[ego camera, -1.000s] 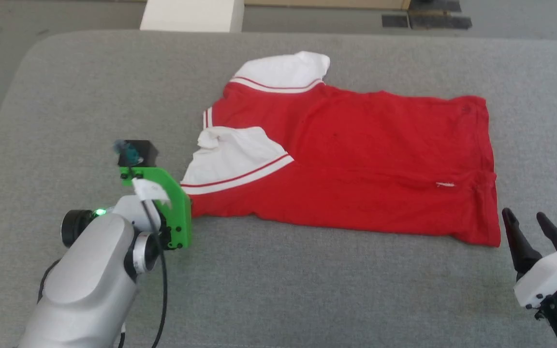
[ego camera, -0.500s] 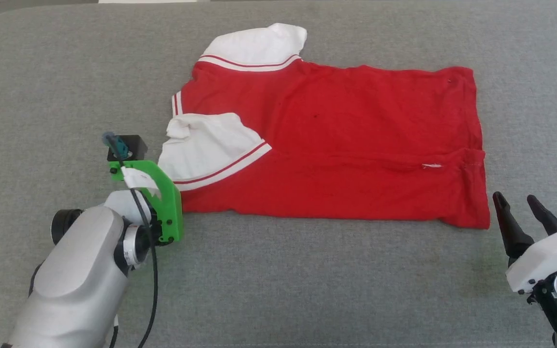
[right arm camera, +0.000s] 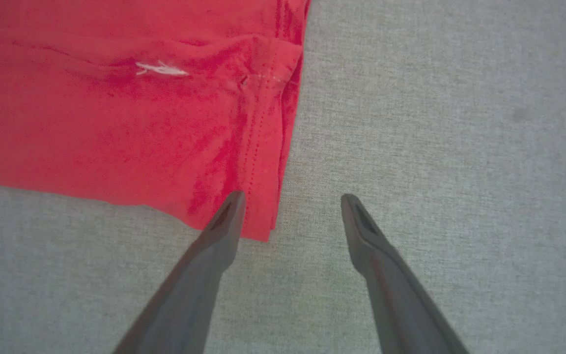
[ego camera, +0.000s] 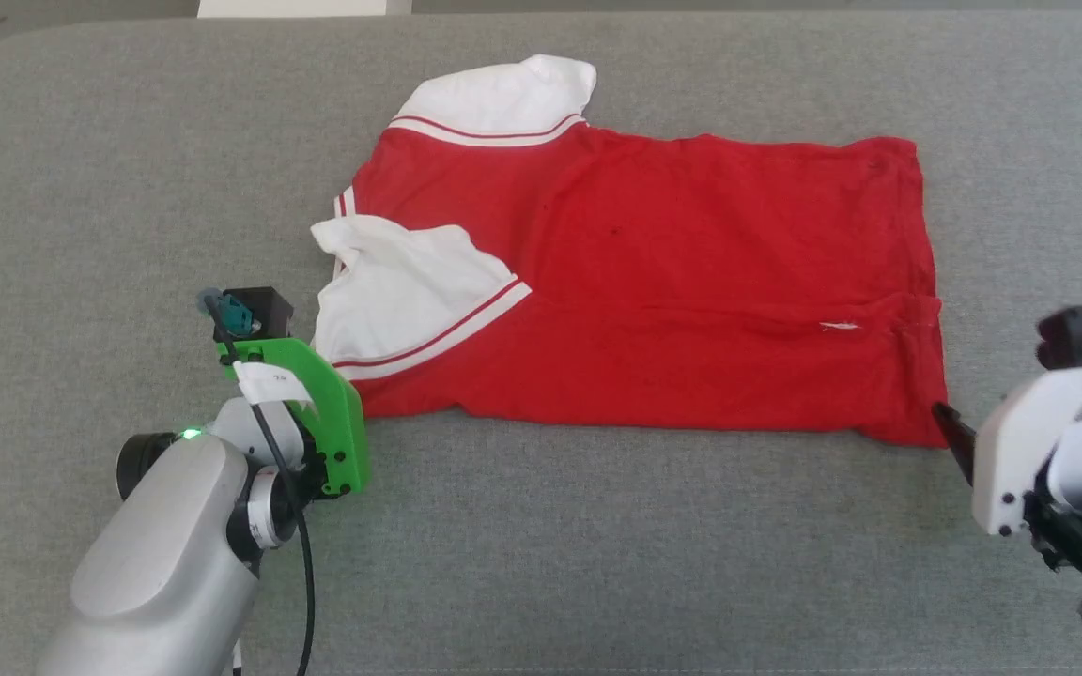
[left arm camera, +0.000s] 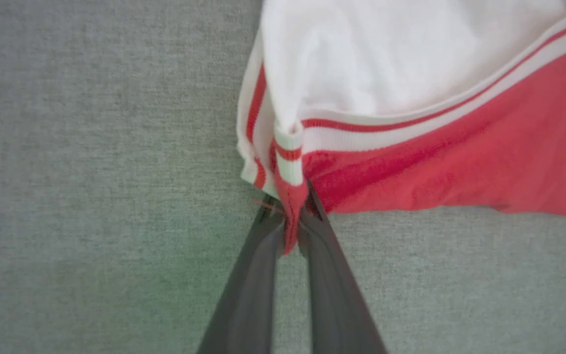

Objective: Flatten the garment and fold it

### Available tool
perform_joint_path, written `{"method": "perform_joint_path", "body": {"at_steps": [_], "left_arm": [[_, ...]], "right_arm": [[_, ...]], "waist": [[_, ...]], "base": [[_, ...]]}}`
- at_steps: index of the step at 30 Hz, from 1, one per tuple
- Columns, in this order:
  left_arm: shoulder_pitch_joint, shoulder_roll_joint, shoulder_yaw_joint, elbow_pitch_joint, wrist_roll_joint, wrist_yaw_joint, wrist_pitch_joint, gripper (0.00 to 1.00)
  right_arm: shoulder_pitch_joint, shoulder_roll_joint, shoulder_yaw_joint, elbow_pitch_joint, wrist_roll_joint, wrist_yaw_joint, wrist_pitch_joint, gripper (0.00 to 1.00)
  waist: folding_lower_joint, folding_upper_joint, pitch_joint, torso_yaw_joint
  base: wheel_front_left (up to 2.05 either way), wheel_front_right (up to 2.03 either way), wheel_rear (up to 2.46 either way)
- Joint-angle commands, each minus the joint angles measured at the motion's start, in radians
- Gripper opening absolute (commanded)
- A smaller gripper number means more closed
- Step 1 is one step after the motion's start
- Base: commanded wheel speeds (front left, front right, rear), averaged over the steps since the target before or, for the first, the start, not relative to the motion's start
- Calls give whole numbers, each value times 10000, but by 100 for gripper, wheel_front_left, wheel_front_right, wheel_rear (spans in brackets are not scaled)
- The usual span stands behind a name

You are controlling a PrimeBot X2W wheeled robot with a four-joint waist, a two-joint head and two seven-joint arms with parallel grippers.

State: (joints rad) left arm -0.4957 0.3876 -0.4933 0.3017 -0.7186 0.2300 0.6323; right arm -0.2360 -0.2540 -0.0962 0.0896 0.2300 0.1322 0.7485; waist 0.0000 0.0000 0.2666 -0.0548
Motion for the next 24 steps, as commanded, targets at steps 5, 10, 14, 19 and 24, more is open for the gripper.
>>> {"method": "perform_joint_path", "body": {"at_steps": [5,10,14,19,24], "left_arm": [[33,41,-36,-375,95,139,-74,0],[-38,14,-23,-563,123,171,-207,0],[-20,-22,-5,-663,101,175,-332,0],[99,-57,136,-740,-41,160,-575,0],[552,31,637,-1072,-428,178,-1076,0]], "right_arm": [[-771,-137,678,349,-630,-15,1236,100],[-986,-287,1279,933,-708,-15,1885,100],[-1017,-498,1627,1291,-547,-15,2301,85],[-1108,-610,1400,1341,-237,-15,2237,0],[-1090,-546,641,1051,84,-15,1645,0]], "waist": [[0,0,430,290],[0,0,659,425],[0,0,741,476],[0,0,615,479],[0,0,-240,493]], "base": [[0,0,0],[0,0,0],[0,0,0],[0,0,0],[0,0,0]]}}
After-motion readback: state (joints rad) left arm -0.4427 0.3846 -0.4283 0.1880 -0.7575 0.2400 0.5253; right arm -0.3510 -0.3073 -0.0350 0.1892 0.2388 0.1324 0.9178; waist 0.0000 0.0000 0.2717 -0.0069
